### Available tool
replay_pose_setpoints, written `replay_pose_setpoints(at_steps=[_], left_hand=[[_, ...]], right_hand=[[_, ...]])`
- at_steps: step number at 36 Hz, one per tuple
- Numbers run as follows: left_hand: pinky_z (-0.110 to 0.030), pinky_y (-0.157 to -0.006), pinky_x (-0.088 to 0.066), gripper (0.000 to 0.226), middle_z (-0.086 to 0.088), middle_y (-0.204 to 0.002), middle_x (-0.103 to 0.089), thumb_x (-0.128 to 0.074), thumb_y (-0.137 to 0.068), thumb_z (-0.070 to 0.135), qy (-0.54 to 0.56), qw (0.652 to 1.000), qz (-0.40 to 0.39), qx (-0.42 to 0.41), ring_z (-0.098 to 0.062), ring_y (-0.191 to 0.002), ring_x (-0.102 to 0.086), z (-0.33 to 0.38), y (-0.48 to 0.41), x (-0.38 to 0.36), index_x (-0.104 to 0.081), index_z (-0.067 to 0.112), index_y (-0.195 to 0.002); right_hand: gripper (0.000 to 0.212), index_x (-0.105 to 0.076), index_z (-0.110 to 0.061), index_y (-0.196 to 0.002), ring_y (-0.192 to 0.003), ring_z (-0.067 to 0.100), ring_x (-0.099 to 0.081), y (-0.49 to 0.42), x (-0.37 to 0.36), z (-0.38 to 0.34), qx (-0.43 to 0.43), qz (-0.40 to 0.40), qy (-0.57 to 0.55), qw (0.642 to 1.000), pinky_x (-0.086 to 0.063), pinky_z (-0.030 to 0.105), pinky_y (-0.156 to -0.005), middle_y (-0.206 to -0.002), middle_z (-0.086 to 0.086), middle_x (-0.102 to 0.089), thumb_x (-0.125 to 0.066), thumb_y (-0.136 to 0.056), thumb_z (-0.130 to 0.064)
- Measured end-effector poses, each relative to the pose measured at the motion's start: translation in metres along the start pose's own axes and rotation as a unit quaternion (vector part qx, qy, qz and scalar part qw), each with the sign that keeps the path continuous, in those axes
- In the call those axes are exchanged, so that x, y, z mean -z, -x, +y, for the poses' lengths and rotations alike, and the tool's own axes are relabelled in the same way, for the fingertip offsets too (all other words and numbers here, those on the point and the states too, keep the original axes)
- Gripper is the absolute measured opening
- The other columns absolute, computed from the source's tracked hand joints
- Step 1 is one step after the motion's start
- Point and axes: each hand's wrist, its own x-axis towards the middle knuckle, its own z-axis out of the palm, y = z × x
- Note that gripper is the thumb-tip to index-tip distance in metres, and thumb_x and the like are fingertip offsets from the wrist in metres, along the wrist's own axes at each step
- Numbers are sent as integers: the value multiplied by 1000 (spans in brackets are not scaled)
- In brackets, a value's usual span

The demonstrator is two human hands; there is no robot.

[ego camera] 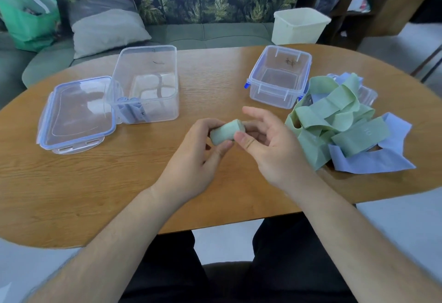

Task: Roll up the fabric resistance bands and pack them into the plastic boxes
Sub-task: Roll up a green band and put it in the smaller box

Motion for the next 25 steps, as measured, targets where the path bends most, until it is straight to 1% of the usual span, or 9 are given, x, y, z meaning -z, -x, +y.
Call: replay_pose_setpoints(at_steps=[4,11,13,15,17,18,20,23,25], left_hand=[[-14,-82,-43,29,7,-100,-59,-69,-93,31,-19,998,43,-42,-5,-95,-55,1,-31,-11,-56,14,-113],[-16,-84,-44,38,3,-107,-60,-75,-90,33,-6,993,99,-64,-7,-95,-54,-7,-75,-40,-54,18,-119],[-15,-89,-43,55,6,-118,-55,-72,-88,44,14,995,95,-42,-2,-103,-52,-12,-86,-49,-49,17,-130],[-15,-97,-41,79,5,-130,-46,-68,-85,54,14,996,84,-1,-3,-111,-48,-22,-95,-60,-38,11,-144],[-30,-108,-41,90,-1,-139,-40,-62,-87,60,-4,998,64,28,-13,-124,-46,-34,-101,-71,-29,7,-151],[-38,-113,-39,90,-4,-144,-37,-59,-88,61,-17,998,51,37,-18,-131,-42,-40,-104,-76,-28,8,-153],[-43,-120,-30,88,-6,-153,-30,-57,-90,60,-44,998,26,42,-21,-144,-31,-49,-107,-85,-25,10,-156],[-37,-125,-16,85,-1,-165,-16,-56,-94,56,-81,996,1,39,-16,-153,-13,-56,-112,-91,-17,18,-160],[-36,-125,-14,85,4,-168,-10,-53,-95,57,-105,994,-13,21,-14,-154,-9,-60,-116,-92,-12,23,-161]], right_hand=[[38,-66,-14,-128,-103,5,-70,-17,18,-16,-11,28,-51,998,-53,21,-90,-108,-4,-76,-73,-91,-11],[33,-71,-23,-124,-95,8,-73,-58,48,-37,17,29,92,995,-58,32,-93,-105,-6,-76,-74,-92,-18],[29,-73,-21,-119,-91,8,-73,-74,54,-41,26,35,132,990,-58,31,-92,-102,-5,-76,-75,-91,-16],[28,-73,-22,-117,-87,2,-70,-94,62,-48,43,55,182,981,-55,18,-89,-102,-10,-74,-76,-90,-16],[28,-73,-22,-115,-84,1,-66,-120,73,-54,50,74,234,968,-51,9,-81,-103,-8,-73,-76,-89,-14],[27,-73,-22,-113,-84,6,-67,-134,79,-54,43,75,255,963,-51,10,-82,-104,-3,-73,-76,-88,-13],[26,-73,-28,-106,-90,15,-68,-161,89,-49,11,61,282,957,-56,27,-93,-104,3,-73,-78,-85,-13],[23,-72,-31,-94,-96,14,-67,-192,98,-29,-54,37,329,942,-55,38,-96,-98,-6,-70,-80,-80,-14],[21,-75,-27,-90,-91,18,-70,-202,98,-18,-94,18,342,935,-57,41,-94,-92,-1,-74,-79,-77,-11]])
